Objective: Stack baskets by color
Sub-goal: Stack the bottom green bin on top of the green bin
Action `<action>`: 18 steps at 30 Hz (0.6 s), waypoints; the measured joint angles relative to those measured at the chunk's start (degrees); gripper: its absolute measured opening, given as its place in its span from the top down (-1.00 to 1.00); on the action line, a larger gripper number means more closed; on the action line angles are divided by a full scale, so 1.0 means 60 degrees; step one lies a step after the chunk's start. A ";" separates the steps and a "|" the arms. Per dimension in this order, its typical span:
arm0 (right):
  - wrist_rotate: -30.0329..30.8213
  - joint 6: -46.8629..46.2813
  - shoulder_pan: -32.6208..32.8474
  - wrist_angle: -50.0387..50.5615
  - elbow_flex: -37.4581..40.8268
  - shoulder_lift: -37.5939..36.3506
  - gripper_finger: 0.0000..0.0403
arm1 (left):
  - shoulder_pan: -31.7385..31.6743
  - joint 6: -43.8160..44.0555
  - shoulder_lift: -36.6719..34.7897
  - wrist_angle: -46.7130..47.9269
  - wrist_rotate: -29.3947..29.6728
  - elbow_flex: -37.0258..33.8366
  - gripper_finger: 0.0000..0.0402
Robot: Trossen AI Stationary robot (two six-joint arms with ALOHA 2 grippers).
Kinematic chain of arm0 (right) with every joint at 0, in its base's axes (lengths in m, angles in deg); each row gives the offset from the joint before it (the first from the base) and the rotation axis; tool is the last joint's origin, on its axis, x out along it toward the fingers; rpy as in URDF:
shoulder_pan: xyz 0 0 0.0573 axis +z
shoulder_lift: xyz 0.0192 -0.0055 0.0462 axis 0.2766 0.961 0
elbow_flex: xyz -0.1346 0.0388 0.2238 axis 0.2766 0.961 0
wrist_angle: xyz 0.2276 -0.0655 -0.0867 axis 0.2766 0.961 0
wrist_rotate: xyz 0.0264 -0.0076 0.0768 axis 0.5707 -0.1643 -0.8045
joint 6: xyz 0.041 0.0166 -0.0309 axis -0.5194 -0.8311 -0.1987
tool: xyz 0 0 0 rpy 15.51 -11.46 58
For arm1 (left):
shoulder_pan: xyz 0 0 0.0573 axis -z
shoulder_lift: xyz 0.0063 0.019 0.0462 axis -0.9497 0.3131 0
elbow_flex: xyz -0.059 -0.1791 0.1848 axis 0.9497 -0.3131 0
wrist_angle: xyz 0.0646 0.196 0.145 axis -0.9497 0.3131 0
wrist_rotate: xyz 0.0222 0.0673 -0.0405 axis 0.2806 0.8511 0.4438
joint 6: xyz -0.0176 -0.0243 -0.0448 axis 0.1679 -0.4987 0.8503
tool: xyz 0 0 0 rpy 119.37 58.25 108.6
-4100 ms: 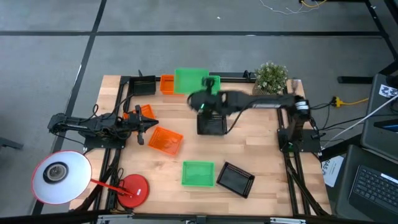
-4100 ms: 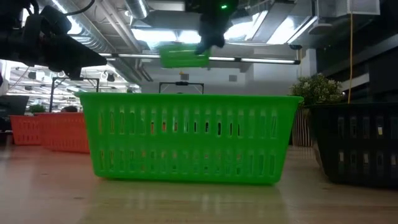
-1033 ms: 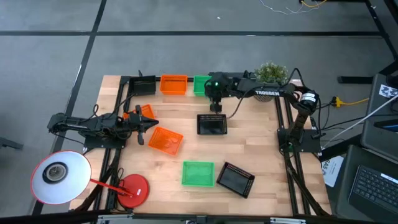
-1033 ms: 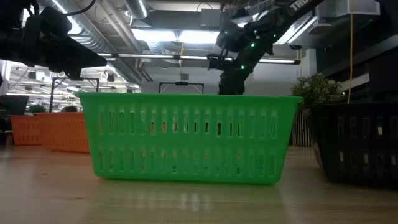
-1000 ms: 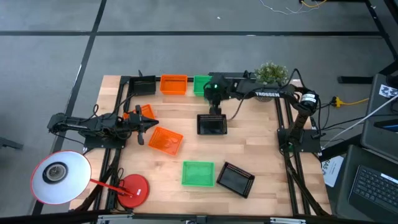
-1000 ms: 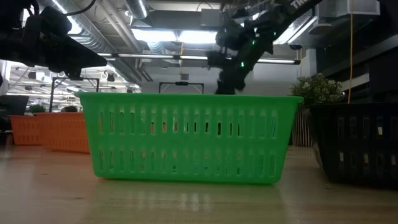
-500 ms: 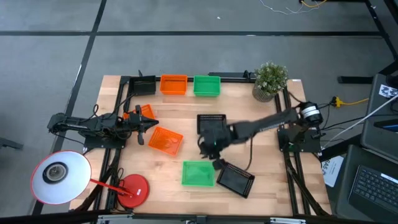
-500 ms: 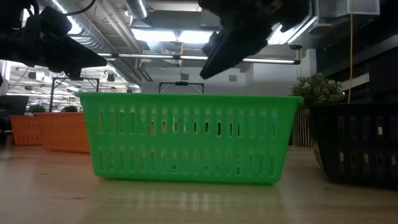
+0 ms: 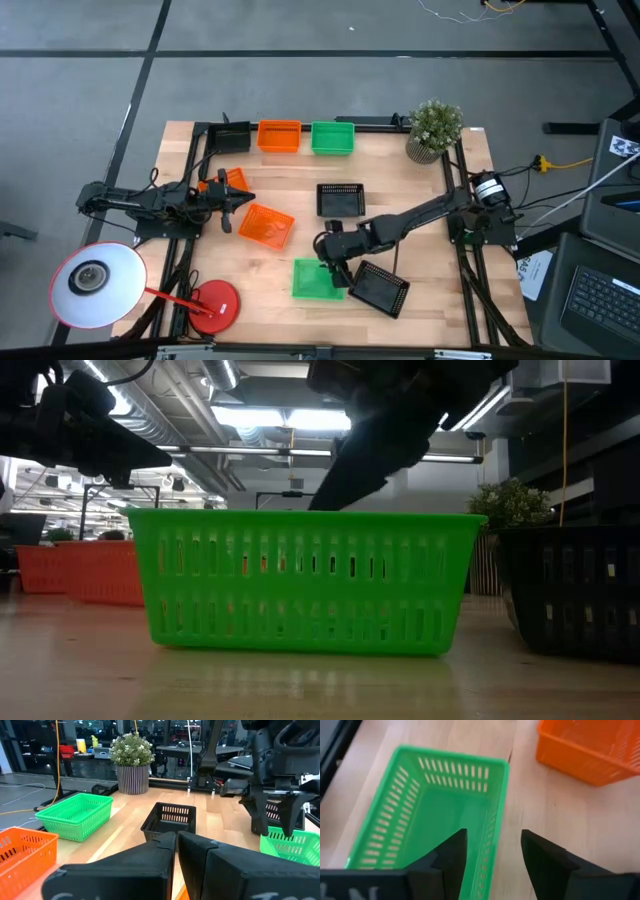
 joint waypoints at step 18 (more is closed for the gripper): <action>0.0417 -0.0533 0.0039 0.0008 -0.0307 0.0876 0.92 | -0.0001 -0.0007 0.0003 0.0000 -0.0003 0.0000 0.94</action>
